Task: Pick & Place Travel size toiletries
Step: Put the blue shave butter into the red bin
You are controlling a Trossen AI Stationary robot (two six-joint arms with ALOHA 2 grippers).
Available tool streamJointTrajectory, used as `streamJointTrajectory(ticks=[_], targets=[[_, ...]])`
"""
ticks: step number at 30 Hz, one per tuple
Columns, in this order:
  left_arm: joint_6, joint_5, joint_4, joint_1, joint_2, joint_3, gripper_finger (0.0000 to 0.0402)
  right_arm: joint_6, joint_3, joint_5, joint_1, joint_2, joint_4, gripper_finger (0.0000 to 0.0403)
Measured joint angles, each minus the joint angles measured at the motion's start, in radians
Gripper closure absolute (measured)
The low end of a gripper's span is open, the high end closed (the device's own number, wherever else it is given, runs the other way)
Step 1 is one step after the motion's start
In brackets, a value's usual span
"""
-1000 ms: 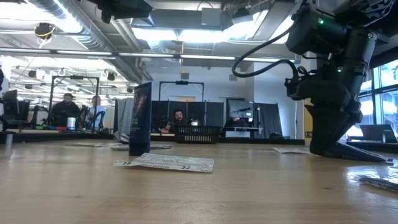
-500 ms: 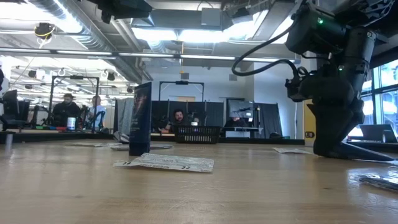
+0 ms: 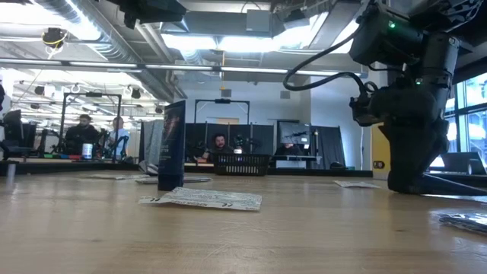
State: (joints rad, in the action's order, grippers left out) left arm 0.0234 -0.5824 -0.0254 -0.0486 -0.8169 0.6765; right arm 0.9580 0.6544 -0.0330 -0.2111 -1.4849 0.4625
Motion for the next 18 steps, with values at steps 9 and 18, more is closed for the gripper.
streamJointTrajectory(ticks=[9, 18], targets=[[0.0, 0.0, 0.0, 0.0, 0.0, 0.0, 0.0277, 0.0, 0.0, 0.0, 0.0, 0.0, -0.001, 0.0252], [0.0, 0.0, 0.0, 0.0, 0.0, 0.0, 0.0277, -0.004, 0.0, 0.001, 0.0, 0.0, -0.002, 0.0272]])
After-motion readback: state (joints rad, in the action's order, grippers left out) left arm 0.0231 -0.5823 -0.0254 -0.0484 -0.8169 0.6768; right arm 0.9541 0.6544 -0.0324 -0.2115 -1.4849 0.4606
